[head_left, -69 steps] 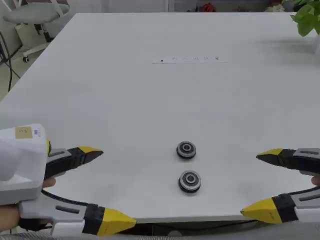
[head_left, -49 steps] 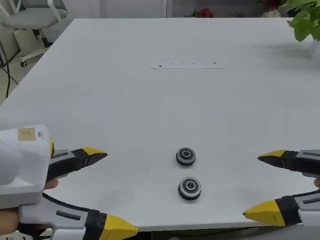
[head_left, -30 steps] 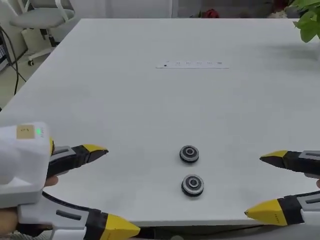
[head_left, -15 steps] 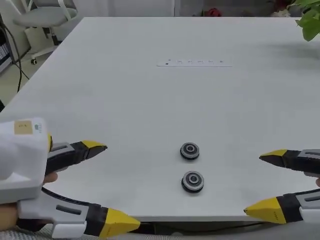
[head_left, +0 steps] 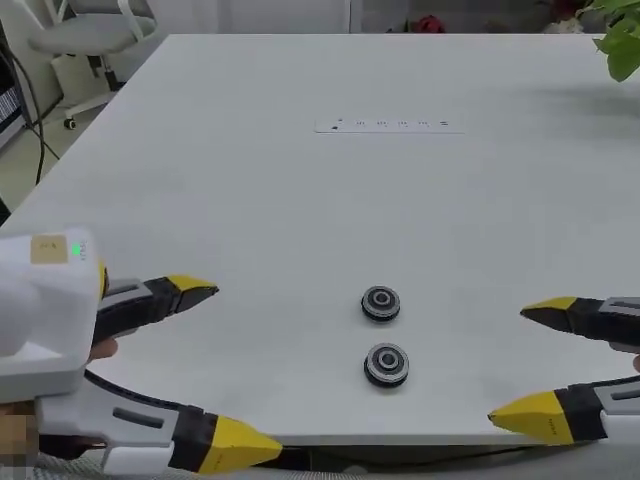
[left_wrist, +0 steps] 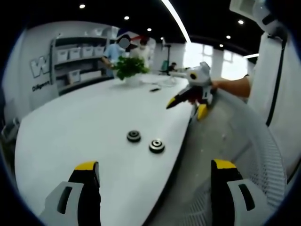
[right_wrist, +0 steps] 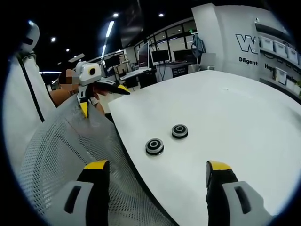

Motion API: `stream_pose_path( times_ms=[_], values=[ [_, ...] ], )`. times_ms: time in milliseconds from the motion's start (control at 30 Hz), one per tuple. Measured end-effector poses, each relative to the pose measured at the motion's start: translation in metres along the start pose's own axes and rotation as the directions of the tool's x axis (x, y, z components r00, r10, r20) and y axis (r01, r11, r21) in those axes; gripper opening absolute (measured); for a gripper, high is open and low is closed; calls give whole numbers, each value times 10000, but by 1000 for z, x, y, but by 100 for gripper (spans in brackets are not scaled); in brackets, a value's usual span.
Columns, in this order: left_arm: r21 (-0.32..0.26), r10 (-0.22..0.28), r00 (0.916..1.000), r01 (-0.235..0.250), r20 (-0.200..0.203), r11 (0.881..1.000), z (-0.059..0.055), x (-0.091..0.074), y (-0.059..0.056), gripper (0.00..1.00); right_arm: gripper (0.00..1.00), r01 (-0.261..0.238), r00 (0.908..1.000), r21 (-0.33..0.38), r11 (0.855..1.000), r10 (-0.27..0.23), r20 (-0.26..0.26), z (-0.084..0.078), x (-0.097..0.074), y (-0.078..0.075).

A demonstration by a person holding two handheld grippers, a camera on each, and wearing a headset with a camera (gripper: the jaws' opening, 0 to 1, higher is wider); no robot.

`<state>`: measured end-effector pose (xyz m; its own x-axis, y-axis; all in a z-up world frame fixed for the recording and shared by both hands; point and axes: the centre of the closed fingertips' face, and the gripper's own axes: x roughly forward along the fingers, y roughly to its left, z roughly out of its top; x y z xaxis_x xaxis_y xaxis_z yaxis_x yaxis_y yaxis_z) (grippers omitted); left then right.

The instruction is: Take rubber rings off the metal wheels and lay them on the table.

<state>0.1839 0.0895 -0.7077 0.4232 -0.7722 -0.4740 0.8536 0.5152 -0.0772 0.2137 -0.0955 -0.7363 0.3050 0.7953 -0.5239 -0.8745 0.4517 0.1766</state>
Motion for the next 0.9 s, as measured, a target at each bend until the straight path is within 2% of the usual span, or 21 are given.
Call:
stream_pose_path(
  times_ms=[367,667,900],
  values=[
    [460,-212,9997,205,149,9987,18,6,1,100,81,125,9993,-5,9999,-124,360,13,3,-5],
    [769,-402,9980,364,484,9964,37,10,2,100,81,89,9974,-256,9996,-70,710,36,8,-4],
    [1213,-517,9956,419,787,9917,61,14,4,100,81,11,9962,-576,9983,39,865,53,16,-5]
  ],
)
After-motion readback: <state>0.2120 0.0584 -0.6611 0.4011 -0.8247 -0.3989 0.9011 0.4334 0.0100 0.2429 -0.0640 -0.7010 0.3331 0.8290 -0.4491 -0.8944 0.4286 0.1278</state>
